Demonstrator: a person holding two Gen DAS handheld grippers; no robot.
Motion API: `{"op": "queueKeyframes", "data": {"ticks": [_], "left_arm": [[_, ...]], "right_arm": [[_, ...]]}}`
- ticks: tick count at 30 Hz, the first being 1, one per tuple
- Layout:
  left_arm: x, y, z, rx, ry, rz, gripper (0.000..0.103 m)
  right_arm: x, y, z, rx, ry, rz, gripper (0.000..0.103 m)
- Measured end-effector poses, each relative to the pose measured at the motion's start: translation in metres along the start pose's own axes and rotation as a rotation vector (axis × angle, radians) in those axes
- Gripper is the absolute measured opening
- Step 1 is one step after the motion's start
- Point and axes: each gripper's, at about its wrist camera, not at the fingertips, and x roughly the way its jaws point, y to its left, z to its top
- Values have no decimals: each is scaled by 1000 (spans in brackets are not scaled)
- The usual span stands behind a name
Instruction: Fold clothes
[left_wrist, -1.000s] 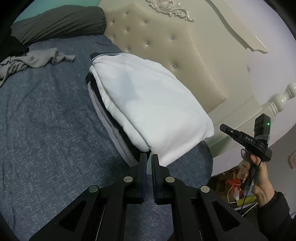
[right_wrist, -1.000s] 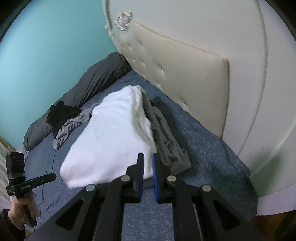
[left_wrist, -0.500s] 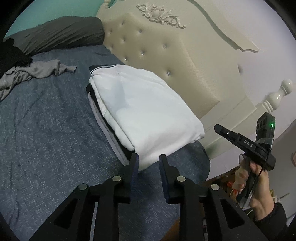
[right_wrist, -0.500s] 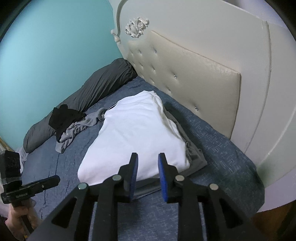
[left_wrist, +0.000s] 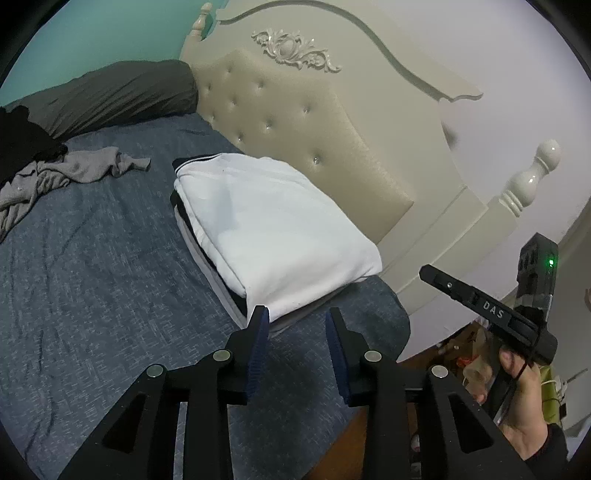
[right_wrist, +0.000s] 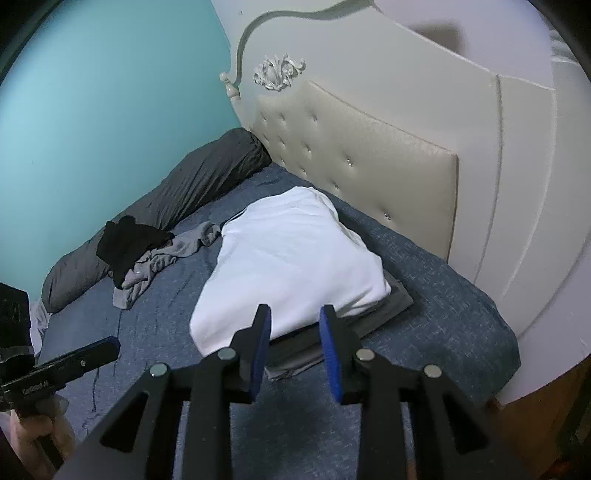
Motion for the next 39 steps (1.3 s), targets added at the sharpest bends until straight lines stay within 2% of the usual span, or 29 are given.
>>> {"op": "queueKeyframes", "data": {"ticks": [15, 16, 17, 18, 24, 29, 36, 39], "left_arm": [[-51, -15, -14, 83, -44, 40, 52], [-54, -16, -15, 88, -47, 43, 55], [-58, -17, -16, 94, -50, 46, 58], [-61, -19, -17, 100, -55, 49, 59], [-82, -27, -25, 128, -82, 64, 68], [-96, -31, -31, 141, -95, 68, 80], [-112, -38, -38, 163, -111, 77, 87], [-118, -41, -41, 173, -118, 81, 94]], "right_arm": [[-63, 42, -20, -42, -59, -50, 30], [-66, 44, -22, -43, -60, -51, 36], [-69, 46, -24, -41, -65, -49, 50], [-72, 48, -26, -39, -69, -47, 53], [-93, 63, -36, -49, -90, -59, 56], [-111, 71, -43, -44, -107, -76, 63], [-132, 83, -55, -55, -127, -99, 71], [-138, 87, -60, -56, -133, -113, 75]]}}
